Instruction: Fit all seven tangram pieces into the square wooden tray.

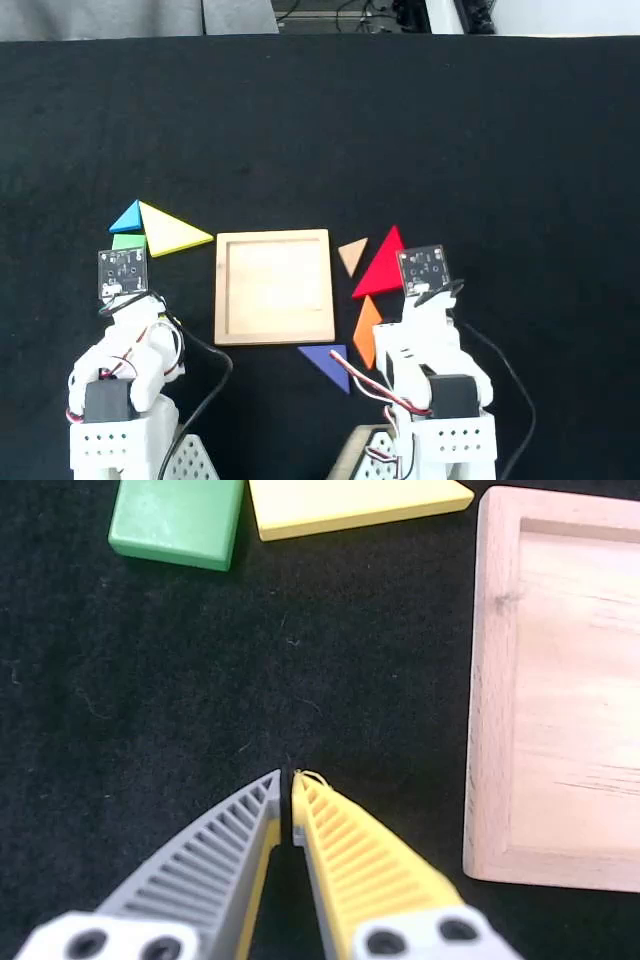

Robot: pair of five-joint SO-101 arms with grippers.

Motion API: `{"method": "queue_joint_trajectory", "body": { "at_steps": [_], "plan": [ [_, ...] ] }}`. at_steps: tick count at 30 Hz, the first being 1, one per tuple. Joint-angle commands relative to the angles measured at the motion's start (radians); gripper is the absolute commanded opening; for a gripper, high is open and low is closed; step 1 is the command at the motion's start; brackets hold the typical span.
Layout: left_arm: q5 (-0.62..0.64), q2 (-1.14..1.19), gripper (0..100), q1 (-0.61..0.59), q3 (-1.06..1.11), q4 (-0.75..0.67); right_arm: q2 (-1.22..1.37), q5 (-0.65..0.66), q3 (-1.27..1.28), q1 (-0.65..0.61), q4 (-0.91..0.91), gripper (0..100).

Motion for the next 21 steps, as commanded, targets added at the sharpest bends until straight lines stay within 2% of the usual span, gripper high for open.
{"method": "queue_joint_trajectory", "body": {
  "at_steps": [1, 14, 18, 21],
  "plan": [
    [-0.008, -0.009, 3, 0.004, 0.018, 0.003, -0.093, -0.006, -0.004, -0.005, 0.006, 1.1],
    [-0.006, -0.009, 3, 0.005, 0.018, 0.002, -0.094, -0.002, -0.004, -0.005, 0.0, 1.1],
    [-0.006, -0.011, 3, 0.004, 0.018, -0.103, -0.094, -0.002, -0.004, -0.005, -0.015, 1.1],
    [-0.006, -0.011, 3, 0.004, 0.018, -0.21, -0.094, -0.005, -0.004, -0.005, -0.152, 1.1]
  ]
}}
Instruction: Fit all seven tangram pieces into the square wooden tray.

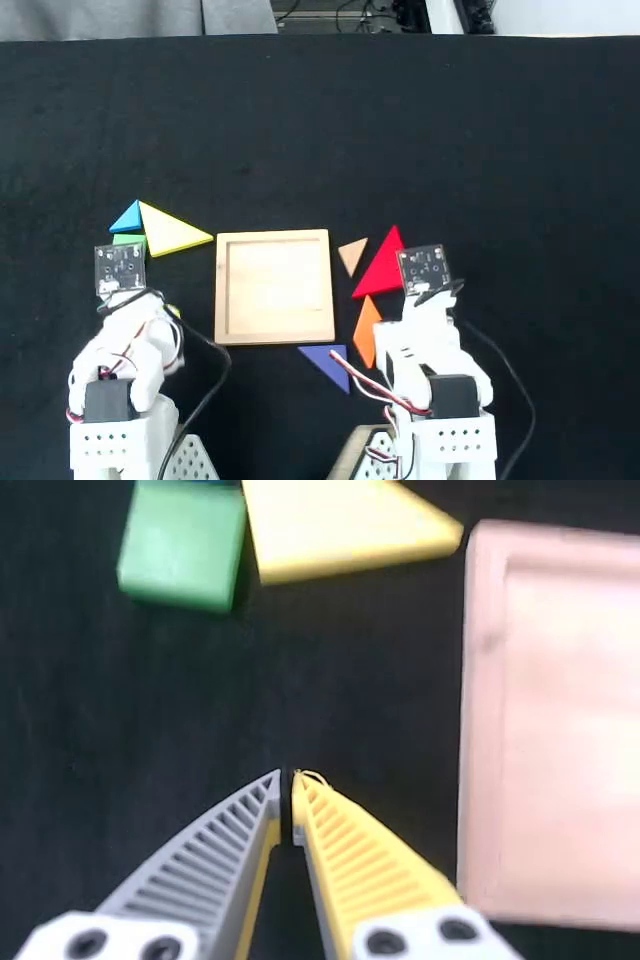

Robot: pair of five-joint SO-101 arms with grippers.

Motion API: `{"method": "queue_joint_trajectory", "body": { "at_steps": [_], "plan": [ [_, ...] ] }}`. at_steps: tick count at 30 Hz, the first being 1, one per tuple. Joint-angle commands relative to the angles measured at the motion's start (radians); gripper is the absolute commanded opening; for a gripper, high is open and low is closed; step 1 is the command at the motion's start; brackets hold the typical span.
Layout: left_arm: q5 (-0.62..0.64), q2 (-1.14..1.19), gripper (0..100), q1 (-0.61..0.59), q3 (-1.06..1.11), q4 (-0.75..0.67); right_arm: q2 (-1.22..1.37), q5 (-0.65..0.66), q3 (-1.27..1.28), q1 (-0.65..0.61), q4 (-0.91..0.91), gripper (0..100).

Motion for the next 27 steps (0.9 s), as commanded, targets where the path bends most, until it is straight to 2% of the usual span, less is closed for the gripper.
{"method": "queue_joint_trajectory", "body": {
  "at_steps": [1, 7, 11, 19, 22, 24, 27],
  "plan": [
    [-0.005, -0.011, 3, 0.007, 0.018, -0.16, -0.094, -0.005, -0.004, -0.005, -0.198, 1.1],
    [-0.005, -0.009, 3, 0.004, 0.018, -0.488, -0.094, -0.006, -0.004, -0.005, -0.609, 1.1],
    [-0.005, -0.008, 3, 0.01, 0.018, -0.591, -0.091, -0.008, -0.004, -0.005, -0.792, 1.1],
    [-0.005, -0.008, 3, -0.058, 0.019, -0.591, -0.094, 0.0, -0.004, -0.005, -0.829, 1.5],
    [-0.035, -0.009, 3, -0.059, 0.019, -0.595, -0.09, -0.008, -0.004, -0.006, -0.896, 6.6],
    [-0.118, -0.009, 3, -0.058, 0.008, -0.591, -0.088, -0.008, -0.004, -0.006, -0.855, 9.3],
    [-0.178, -0.002, 3, -0.054, -0.024, -0.589, -0.091, 0.0, -0.004, 0.002, -0.681, 10.0]
  ]
}}
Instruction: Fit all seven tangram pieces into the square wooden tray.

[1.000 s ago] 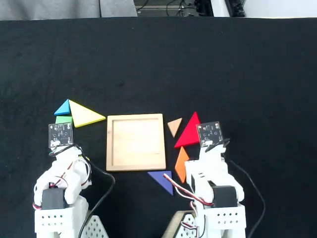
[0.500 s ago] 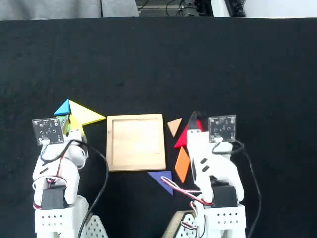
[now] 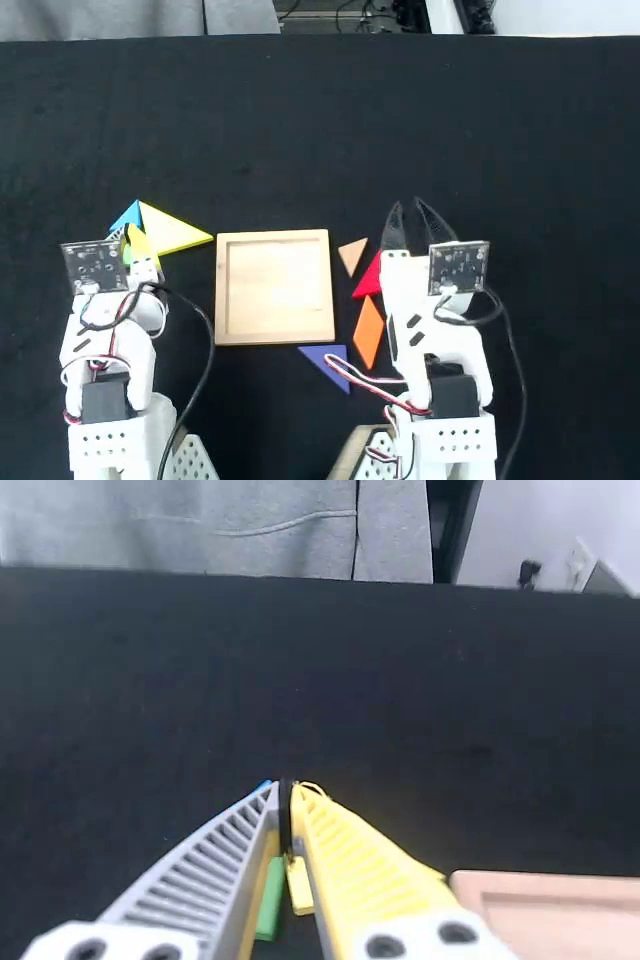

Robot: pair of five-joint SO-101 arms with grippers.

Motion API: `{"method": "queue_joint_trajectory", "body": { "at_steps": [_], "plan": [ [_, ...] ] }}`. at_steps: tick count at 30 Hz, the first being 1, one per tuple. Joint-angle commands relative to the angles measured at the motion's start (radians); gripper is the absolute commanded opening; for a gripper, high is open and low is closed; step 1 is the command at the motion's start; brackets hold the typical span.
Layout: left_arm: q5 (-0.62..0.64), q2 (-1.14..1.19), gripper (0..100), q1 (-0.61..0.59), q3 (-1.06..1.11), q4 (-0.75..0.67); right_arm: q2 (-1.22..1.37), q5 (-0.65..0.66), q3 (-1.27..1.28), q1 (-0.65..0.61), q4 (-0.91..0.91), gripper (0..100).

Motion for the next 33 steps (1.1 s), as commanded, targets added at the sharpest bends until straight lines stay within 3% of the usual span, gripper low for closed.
{"method": "queue_joint_trajectory", "body": {
  "at_steps": [1, 9, 12, 17, 23, 27, 33],
  "plan": [
    [-0.075, -0.002, 3, -0.005, -0.039, -0.011, -0.093, 0.005, -0.004, 0.003, 0.184, 10.0],
    [-0.078, 0.008, 3, 0.065, -0.263, 0.178, -0.091, 0.003, -0.004, 0.041, 0.23, 9.9],
    [-0.169, 0.086, 3, 0.068, -0.34, 0.198, -0.091, 0.003, -0.004, 0.041, 0.232, 9.9],
    [-0.338, 0.453, 3, 0.065, -0.527, 0.21, -0.091, 0.003, -0.004, 0.043, 0.233, 9.9],
    [-0.364, 0.994, 3, 0.065, -0.881, 0.43, -0.091, 0.003, -0.004, 0.04, 0.233, 9.9],
    [-0.216, 1.3, 3, 0.064, -1.026, 0.5, -0.091, 0.003, -0.004, 0.038, 0.233, 9.9],
    [0.196, 1.596, 3, 0.007, -1.221, 0.505, -0.091, 0.003, -0.004, 0.038, 0.233, 9.9]
  ]
}}
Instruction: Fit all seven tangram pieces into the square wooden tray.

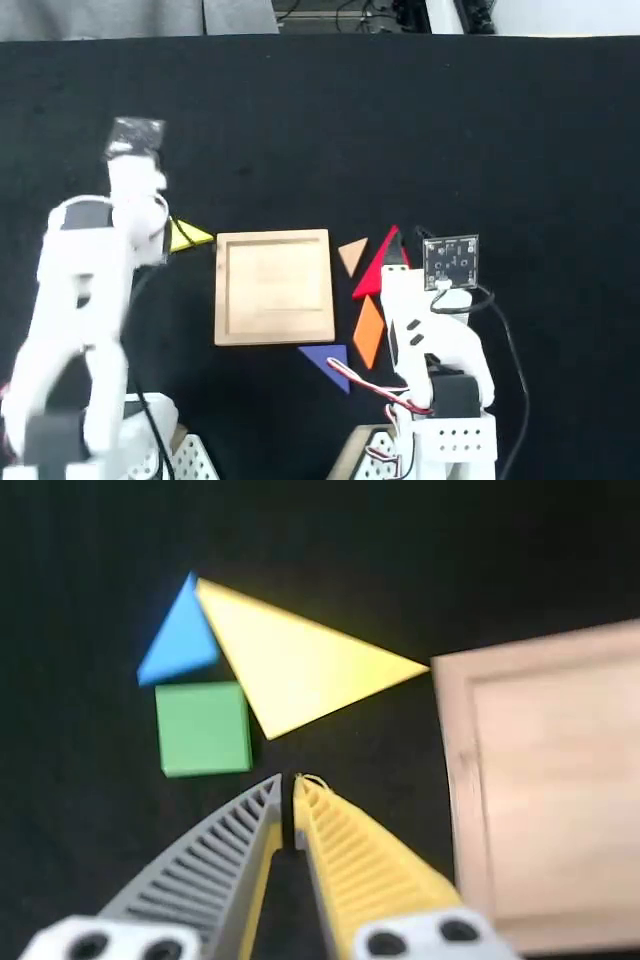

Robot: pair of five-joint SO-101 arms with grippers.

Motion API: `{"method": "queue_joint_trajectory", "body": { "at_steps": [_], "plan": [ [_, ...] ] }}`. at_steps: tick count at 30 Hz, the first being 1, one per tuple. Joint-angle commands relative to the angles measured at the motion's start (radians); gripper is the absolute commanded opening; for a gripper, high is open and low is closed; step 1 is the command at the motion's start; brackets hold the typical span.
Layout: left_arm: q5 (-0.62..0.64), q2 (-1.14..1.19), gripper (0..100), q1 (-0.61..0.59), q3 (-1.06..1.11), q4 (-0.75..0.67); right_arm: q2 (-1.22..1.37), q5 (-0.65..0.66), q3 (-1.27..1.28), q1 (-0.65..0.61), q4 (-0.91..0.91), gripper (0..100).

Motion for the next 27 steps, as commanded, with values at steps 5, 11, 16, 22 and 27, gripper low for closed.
{"method": "queue_joint_trajectory", "body": {
  "at_steps": [5, 11, 16, 22, 27],
  "plan": [
    [0.608, 0.155, 15, -0.019, -0.217, 0.015, -0.091, 0.005, -0.004, 0.012, 0.005, 9.9],
    [1.069, 0.167, 36, -0.013, -0.177, 0.057, -0.091, 0.005, -0.004, 0.011, 0.005, 9.9],
    [1.071, 0.169, 36, -0.005, -0.107, 0.038, -0.091, 0.043, -0.004, -0.02, 0.009, 9.9],
    [1.066, 0.21, 36, -0.044, -0.042, -0.066, -0.091, 0.087, -0.004, -0.037, 0.028, 9.9],
    [1.066, 0.361, 36, -0.041, -0.124, -0.025, -0.091, 0.087, -0.004, -0.037, 0.029, 9.9]
  ]
}}
